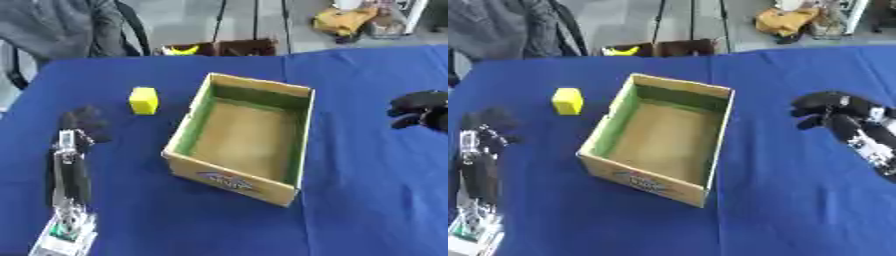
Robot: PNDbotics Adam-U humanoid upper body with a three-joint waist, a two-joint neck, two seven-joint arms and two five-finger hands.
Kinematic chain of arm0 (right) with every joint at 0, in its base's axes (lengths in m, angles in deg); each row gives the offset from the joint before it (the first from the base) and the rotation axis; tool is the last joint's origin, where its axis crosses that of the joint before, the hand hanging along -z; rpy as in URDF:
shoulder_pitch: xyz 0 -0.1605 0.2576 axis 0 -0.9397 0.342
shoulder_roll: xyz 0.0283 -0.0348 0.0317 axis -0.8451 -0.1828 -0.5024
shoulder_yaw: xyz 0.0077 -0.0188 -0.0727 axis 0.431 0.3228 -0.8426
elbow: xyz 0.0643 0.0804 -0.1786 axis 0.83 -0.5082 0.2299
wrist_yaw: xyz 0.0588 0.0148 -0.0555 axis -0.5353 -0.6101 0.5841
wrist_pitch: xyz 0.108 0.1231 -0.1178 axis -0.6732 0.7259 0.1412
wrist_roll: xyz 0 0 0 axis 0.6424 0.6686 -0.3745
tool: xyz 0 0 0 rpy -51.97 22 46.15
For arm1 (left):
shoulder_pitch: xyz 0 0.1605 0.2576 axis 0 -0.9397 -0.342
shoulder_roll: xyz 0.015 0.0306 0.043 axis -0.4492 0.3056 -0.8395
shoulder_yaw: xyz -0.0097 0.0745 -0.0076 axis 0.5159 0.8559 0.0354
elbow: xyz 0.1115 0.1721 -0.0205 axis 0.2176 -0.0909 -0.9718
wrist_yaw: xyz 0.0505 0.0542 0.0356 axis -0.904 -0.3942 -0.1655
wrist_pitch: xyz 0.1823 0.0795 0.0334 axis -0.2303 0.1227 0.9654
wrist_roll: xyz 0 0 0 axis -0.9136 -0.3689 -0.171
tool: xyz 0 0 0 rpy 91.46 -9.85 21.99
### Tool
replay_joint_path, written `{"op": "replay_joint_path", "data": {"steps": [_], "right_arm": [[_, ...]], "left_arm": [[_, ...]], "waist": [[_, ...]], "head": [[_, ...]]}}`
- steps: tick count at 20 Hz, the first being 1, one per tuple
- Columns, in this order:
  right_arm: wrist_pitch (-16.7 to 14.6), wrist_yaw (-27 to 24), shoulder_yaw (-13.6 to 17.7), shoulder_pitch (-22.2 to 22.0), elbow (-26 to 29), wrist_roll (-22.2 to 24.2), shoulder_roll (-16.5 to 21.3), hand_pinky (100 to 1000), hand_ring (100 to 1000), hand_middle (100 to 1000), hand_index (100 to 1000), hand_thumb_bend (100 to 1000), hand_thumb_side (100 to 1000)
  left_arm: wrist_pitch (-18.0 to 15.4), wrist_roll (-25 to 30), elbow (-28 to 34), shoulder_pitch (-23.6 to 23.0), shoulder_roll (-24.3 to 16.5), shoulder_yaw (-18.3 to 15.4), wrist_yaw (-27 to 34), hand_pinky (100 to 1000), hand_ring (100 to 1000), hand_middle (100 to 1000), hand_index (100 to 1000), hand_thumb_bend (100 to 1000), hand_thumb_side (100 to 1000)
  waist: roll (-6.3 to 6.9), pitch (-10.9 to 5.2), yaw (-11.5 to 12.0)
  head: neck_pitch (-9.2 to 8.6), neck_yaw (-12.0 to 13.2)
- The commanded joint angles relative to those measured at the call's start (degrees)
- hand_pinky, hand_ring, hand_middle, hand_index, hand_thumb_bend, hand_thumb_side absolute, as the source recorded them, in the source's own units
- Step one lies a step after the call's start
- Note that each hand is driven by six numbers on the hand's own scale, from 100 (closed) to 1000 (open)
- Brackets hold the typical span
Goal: Pick up objects on the table and place them in the box.
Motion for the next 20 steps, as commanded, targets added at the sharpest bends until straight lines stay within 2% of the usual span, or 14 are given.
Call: {"op": "replay_joint_path", "data": {"steps": [1,4,8,13,17,20], "right_arm": [[-0.1,-0.3,0.7,0.3,0.7,0.1,0.9,736,812,798,843,100,760],[-0.1,-0.3,0.7,0.2,0.7,0.1,0.9,736,812,798,843,100,758],[-0.2,-0.3,0.6,0.2,0.6,0.3,0.9,736,812,798,843,100,758],[-0.2,-0.4,0.4,0.1,0.5,0.5,0.9,736,812,798,843,100,756],[-0.1,-0.4,0.1,0.1,0.4,0.8,0.7,737,813,798,843,100,760],[-0.1,-0.4,-0.2,0.3,0.4,1.3,0.6,737,813,798,843,100,762]], "left_arm": [[0.8,0.0,1.2,1.4,-1.7,-0.8,-0.9,570,686,702,808,258,978],[3.3,-0.1,1.1,3.1,-2.9,-1.5,-2.7,564,683,700,807,276,927],[9.9,0.6,0.8,7.0,-5.3,-2.2,-7.0,556,676,694,804,285,828],[21.0,2.5,-0.5,14.6,-9.2,-3.1,-14.4,555,672,697,805,391,679],[31.4,8.3,-4.8,22.1,-12.0,-3.4,-23.7,560,673,707,819,473,660],[37.5,12.8,-10.9,27.5,-12.3,-3.3,-30.8,558,667,691,820,513,672]], "waist": [[-0.22,-0.78,-0.2],[-0.22,-0.88,-0.2],[-0.24,-1.06,-0.4],[-0.34,-1.3,-0.9],[-0.3,-1.45,-1.5],[-0.29,-1.44,-2.1]], "head": [[-0.67,0.0],[-0.7,0.0],[-0.97,0.0],[-1.23,0.1],[-1.59,0.4],[-1.95,0.7]]}}
